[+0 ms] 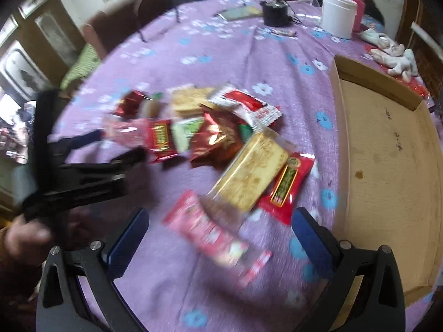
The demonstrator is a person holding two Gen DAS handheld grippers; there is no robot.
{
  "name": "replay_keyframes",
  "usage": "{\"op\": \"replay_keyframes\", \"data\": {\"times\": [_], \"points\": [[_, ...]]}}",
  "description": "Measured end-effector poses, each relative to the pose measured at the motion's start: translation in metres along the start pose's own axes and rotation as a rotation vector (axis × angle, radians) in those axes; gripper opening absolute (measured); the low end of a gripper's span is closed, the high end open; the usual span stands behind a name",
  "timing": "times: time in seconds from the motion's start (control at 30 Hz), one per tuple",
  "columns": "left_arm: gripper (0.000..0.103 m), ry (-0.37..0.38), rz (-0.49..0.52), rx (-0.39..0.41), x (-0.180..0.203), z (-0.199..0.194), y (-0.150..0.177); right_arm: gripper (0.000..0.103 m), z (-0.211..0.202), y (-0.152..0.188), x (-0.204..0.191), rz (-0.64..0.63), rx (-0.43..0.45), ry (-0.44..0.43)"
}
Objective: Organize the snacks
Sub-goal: 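Grasp the pink cartoon candy bar with the right gripper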
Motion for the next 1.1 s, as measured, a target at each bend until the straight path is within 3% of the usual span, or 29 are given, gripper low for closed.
{"op": "replay_keyframes", "data": {"times": [0.17, 0.27, 0.4, 0.43, 0.5, 0.57, 0.63, 0.67, 0.77, 0.83, 0.9, 1.0, 1.1], "points": [[0.103, -0.004, 0.002, -0.013, -0.003, -0.003, 0.002, 0.100, -0.019, 0.008, 0.007, 0.043, -0.054, -0.058], [0.103, -0.007, -0.010, -0.049, -0.001, -0.008, 0.010, 0.098, -0.023, 0.015, 0.005, 0.028, -0.086, -0.076], [0.103, 0.008, -0.050, -0.040, -0.010, -0.029, 0.024, 0.095, -0.028, 0.012, 0.000, 0.007, -0.091, -0.105], [0.103, -0.005, -0.060, -0.032, -0.012, -0.034, 0.026, 0.090, -0.031, 0.010, -0.003, -0.017, -0.075, -0.105], [0.103, -0.019, -0.078, -0.019, -0.019, -0.042, 0.028, 0.036, -0.033, 0.003, -0.005, -0.032, -0.044, -0.091], [0.103, -0.036, -0.091, -0.010, -0.026, -0.049, 0.028, 0.034, -0.031, -0.002, -0.010, -0.043, -0.040, -0.093], [0.103, -0.054, -0.108, 0.005, -0.032, -0.056, 0.027, 0.034, -0.035, -0.009, -0.014, -0.033, 0.021, -0.107], [0.103, -0.065, -0.115, 0.012, -0.036, -0.060, 0.027, 0.034, -0.038, -0.013, -0.015, 0.010, 0.050, -0.163], [0.103, -0.086, -0.137, 0.017, -0.044, -0.068, 0.031, 0.034, -0.028, -0.016, -0.013, 0.200, 0.005, -0.324], [0.103, -0.096, -0.158, 0.016, -0.049, -0.073, 0.035, 0.034, -0.027, -0.019, -0.015, 0.217, 0.012, -0.359], [0.103, -0.099, -0.166, 0.011, -0.051, -0.075, 0.038, 0.036, -0.026, -0.023, -0.019, 0.173, -0.005, -0.360], [0.103, -0.110, -0.174, 0.012, -0.053, -0.082, 0.041, 0.042, -0.023, -0.026, -0.021, -0.005, -0.039, -0.299], [0.103, -0.119, -0.184, 0.015, -0.054, -0.087, 0.044, 0.052, -0.003, -0.013, -0.025, -0.211, -0.149, -0.207]]}}
Point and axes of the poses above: each gripper's, at about its wrist camera, not at the fingertips, and z roughly the way its jaws point, x to its right, y to its underside, the point moved 6 cm from there along z, roughly the way its jaws point, and after that the axes turned 7 degrees about x, right-handed, at the moved point
